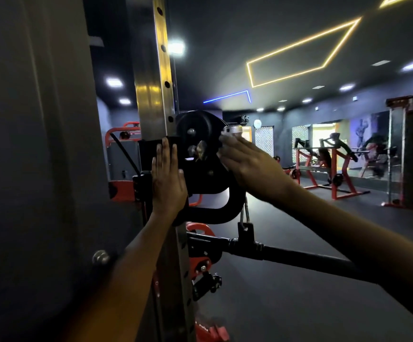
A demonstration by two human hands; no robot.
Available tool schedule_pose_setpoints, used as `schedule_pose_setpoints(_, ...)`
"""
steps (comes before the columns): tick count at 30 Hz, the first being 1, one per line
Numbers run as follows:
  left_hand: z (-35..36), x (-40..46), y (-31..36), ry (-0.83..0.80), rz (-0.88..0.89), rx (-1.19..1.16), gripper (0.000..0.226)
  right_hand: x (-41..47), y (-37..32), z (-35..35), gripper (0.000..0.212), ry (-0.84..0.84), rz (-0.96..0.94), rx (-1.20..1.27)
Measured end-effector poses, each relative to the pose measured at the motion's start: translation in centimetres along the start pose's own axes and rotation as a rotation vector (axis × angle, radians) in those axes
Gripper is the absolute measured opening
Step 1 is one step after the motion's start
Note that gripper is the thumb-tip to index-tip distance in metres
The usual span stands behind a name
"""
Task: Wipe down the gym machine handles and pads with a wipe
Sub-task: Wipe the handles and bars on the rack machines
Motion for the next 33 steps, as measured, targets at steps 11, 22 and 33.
schedule_pose_setpoints(11, -0.2, -0.5, -0.3, -0.029, 0.022, -0.011, 0.074, -2.1, -2.5, -1.1, 0.020, 0.090, 0.056, 0.187)
schedule_pose_setpoints(22, -0.1, -0.7, -0.2, -0.003, 0.014, -0.002, 0.072, -8.1, -4.8, -0.5, 0.074, 0.011, 0.398, 0.343)
schedule_pose_setpoints(33, 0.1, -0.8, -0.3, 0.001, -0.006, -0.007, 0.073, 1.1, -1.1, -0.2, 0.047, 0.342, 1.090, 0.539)
Point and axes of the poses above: each hand's wrist, its own x-axis towards the middle knuckle, its own z-axis out of the palm, y = z × x, the point moved 1 cm from there along x, towards the middle knuckle, and after that the axes turned 11 degrees about y, right-handed, at the moved point
